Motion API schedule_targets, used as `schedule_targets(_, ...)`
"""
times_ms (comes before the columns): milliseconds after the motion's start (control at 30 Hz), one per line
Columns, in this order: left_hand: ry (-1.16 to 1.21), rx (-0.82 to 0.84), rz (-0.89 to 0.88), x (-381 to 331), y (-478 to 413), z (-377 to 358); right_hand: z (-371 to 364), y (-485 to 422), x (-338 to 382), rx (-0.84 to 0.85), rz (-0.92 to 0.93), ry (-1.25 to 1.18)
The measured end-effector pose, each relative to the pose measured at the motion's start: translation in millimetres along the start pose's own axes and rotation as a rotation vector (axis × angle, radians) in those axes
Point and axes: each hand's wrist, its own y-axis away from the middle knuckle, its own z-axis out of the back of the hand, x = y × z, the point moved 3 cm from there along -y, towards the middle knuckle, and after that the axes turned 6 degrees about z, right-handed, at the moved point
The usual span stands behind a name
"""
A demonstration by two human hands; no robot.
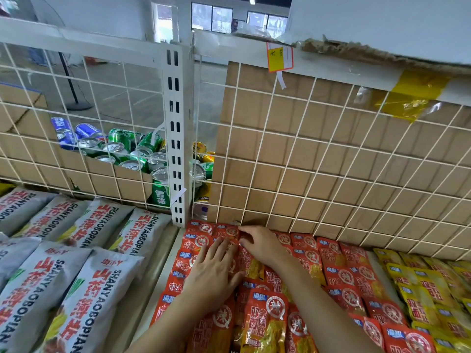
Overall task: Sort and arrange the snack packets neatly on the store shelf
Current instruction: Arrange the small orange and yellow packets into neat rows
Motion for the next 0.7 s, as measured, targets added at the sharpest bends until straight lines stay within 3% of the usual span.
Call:
schedule_targets(333,0.004,-0.007,-0.009,0,0,-1,-4,0,-8,0.022,0.011,-0.015)
schedule_targets(533,0.018,-0.002,-0.004,1,0,-1,13,7,-23,-0.19,-0.043,-0.013)
schedule_targets(700,0.019,-0.002,0.0,1,0,-1,12,15,-31,-0.113,-0.064,0.03)
